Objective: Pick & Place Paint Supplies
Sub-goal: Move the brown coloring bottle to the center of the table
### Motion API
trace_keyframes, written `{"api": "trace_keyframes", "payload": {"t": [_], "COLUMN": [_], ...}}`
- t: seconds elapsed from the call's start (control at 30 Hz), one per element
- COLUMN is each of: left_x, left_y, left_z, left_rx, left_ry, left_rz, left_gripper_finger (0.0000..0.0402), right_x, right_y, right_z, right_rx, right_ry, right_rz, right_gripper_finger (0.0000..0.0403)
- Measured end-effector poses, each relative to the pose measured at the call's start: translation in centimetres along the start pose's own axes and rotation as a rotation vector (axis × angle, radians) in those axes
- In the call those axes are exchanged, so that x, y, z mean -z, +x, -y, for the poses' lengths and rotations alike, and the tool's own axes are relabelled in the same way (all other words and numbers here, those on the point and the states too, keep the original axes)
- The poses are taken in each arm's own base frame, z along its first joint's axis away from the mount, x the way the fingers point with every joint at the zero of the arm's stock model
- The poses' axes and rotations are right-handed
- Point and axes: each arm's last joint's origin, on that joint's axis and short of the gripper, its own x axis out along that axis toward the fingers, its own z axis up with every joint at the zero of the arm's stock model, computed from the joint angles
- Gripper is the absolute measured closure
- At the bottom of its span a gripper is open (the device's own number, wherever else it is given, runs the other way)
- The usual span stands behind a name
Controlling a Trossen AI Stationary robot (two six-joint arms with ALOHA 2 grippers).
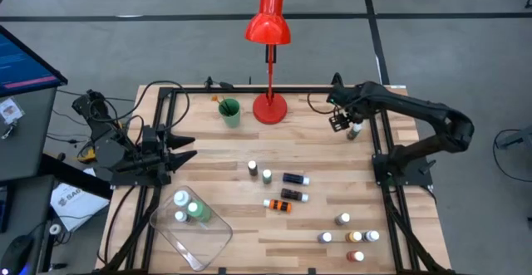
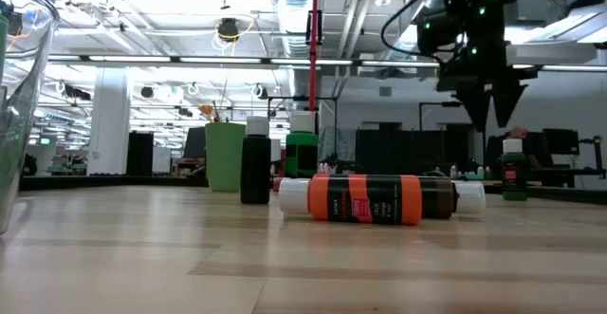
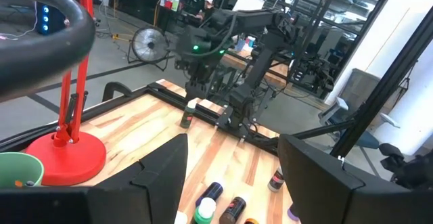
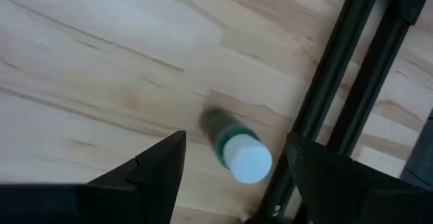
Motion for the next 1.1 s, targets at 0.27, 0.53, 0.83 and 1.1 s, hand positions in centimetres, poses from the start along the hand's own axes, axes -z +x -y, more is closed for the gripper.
{"api": "trace_keyframes", "payload": {"t": [0.27,0.53,0.83,1.1], "left_x": [0.0,0.0,0.0,0.0], "left_y": [0.0,0.0,0.0,0.0], "left_z": [0.0,0.0,0.0,0.0], "left_rx": [0.0,0.0,0.001,0.001], "left_ry": [-0.001,0.0,-0.001,-0.001], "left_rz": [0.0,0.0,0.0,0.0], "left_gripper_finger": [0.0179,0.0179,0.0179,0.0179], "right_x": [-0.6,-1.1,-1.3,-1.2], "right_y": [1.9,3.9,5.2,6.3], "right_z": [-0.9,-2.0,-1.9,-2.4], "right_rx": [0.054,0.076,0.092,0.076], "right_ry": [-0.056,-0.127,-0.185,-0.269], "right_rz": [-0.098,-0.195,-0.303,-0.409], "right_gripper_finger": [0.0152,0.0152,0.0152,0.0152]}}
